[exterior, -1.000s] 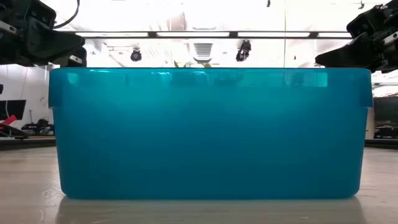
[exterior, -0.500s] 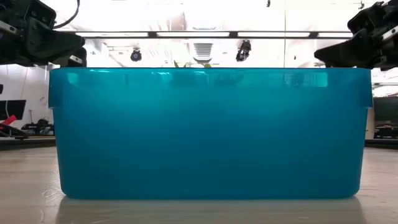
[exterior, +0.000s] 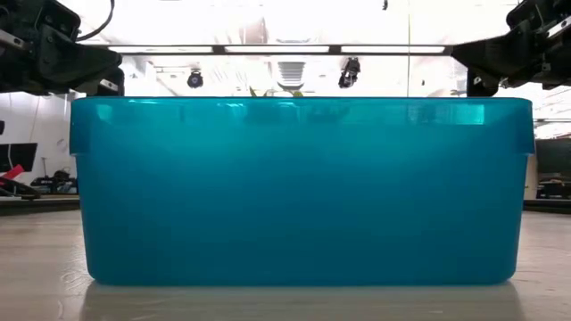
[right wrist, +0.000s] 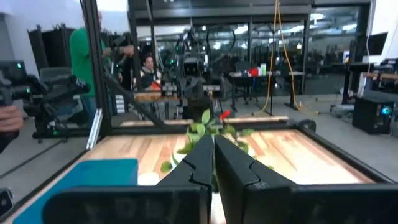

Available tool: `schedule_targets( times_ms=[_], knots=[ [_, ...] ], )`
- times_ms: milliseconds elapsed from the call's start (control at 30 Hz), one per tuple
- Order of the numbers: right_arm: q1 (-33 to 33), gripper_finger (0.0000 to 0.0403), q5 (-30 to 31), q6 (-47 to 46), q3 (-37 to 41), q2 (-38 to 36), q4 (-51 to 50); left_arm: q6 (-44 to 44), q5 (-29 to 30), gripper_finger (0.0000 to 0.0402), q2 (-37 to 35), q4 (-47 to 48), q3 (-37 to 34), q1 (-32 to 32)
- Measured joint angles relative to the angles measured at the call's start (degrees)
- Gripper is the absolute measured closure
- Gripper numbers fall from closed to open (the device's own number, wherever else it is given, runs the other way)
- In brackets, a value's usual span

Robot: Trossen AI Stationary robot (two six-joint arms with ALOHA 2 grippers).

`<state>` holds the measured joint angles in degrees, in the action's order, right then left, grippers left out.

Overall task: Pick and place pill bottles into a basket
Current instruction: Put the white medicine bottle into the blue bin

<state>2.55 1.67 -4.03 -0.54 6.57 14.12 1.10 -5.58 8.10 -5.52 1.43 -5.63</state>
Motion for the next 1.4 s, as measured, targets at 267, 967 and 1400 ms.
schedule_targets(
  times_ms=[267, 967, 1400],
  knots=[
    [0.0, 0.0394, 0.0, -1.7, 0.0, 0.0, -0.1, 0.0, 0.0, 0.0401, 0.0, 0.0, 0.0, 0.0],
    [0.0, 0.0394, 7.5, 3.9, -28.5, 13.6, -27.5, 0.0, 0.0, 0.0401, -0.1, 0.0, 0.0, 0.0],
    [0.1, 0.0394, 7.5, 10.4, -54.7, 37.3, -43.5, 0.0, 0.0, 0.0401, 0.0, 0.0, 0.0, 0.0]
  ],
)
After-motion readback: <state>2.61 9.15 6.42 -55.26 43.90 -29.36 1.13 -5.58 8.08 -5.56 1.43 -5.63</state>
